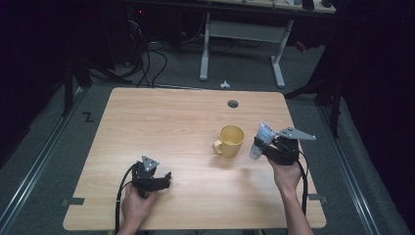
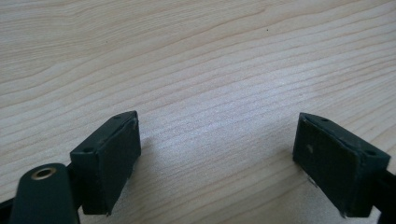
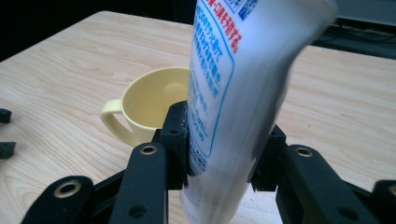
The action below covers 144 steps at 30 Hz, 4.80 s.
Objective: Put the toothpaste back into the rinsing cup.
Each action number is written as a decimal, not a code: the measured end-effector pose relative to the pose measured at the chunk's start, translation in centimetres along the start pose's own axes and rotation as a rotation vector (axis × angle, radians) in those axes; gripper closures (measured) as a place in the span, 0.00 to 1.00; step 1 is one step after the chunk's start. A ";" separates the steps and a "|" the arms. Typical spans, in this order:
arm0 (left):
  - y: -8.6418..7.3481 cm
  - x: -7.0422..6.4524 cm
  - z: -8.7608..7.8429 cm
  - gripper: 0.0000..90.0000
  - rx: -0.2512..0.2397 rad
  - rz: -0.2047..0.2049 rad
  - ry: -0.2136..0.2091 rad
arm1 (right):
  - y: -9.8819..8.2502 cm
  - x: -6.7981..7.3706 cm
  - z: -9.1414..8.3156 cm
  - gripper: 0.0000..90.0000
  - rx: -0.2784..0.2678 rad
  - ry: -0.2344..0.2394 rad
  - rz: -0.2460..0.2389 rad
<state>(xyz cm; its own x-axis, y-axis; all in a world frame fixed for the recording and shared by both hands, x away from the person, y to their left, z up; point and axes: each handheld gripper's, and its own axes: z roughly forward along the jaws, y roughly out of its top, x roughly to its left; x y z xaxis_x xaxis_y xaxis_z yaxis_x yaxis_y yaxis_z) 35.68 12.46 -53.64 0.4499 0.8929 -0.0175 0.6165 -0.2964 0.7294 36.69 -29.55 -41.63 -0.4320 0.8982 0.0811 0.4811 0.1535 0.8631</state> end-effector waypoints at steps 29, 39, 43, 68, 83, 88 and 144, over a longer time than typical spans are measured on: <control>0.0 0.0 0.0 0.17 0.000 0.000 0.000 | 3.7 1.7 -1.0 0.72 -0.047 0.047 -0.075; 0.0 0.0 0.0 0.17 0.000 0.000 0.000 | 4.4 2.1 -0.8 0.72 -0.049 0.060 -0.087; 0.0 0.0 0.0 0.17 0.000 0.000 -0.001 | 4.8 2.3 -0.5 0.72 -0.056 0.071 -0.084; 0.0 0.0 0.0 0.17 0.001 0.001 -0.001 | 7.0 3.6 2.1 0.72 -0.047 0.084 -0.111; 0.0 0.0 0.0 0.17 0.000 0.002 -0.002 | 6.9 3.7 3.6 0.72 -0.026 0.082 -0.114; 0.0 0.0 0.0 0.17 0.001 0.003 -0.003 | 6.7 4.0 4.1 0.72 -0.014 0.067 -0.132; 0.0 0.0 0.0 0.17 0.000 0.004 -0.003 | 4.2 3.8 9.0 0.73 0.099 0.022 -0.110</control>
<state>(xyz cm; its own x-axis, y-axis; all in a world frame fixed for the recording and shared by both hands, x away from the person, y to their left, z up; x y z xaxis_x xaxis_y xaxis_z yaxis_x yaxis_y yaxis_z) 35.64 12.46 -53.64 0.4543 0.8907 -0.0169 0.6149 -0.2999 0.7293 43.97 -21.80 -42.22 -0.5022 0.8647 0.0010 0.5026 0.2910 0.8141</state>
